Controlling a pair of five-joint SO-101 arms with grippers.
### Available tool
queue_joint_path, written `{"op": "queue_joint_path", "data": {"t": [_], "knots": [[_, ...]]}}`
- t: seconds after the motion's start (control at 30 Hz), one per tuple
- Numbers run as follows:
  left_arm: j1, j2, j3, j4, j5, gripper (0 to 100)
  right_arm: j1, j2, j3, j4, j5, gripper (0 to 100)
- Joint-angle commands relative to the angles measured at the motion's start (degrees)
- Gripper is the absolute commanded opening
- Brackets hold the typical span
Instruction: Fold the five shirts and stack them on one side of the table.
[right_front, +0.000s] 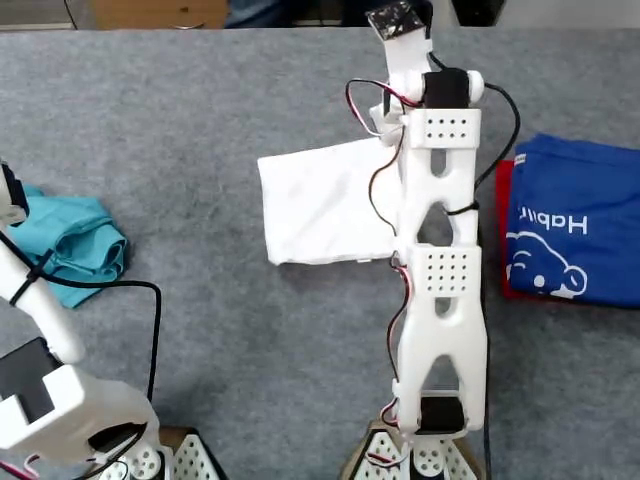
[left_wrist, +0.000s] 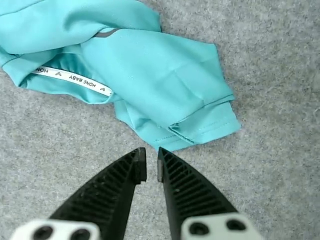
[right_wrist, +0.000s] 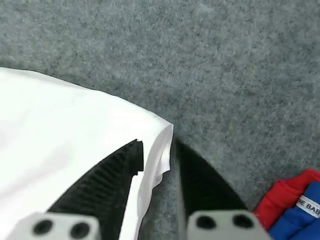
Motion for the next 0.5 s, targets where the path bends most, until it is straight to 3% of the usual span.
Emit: {"op": "queue_joint_path", "data": {"t": [0.0, 0.47], "knots": [[0.5, -2.3, -0.4, -0.4, -0.3, 5, -3.4, -2.9, 0.0, 0.9, 0.7, 0.3], [0.2, -2.4, -0.4, -0.4, -0.3, 5, 2.9, 13.8, -0.9, -11.0, 6.9, 0.2]]}}
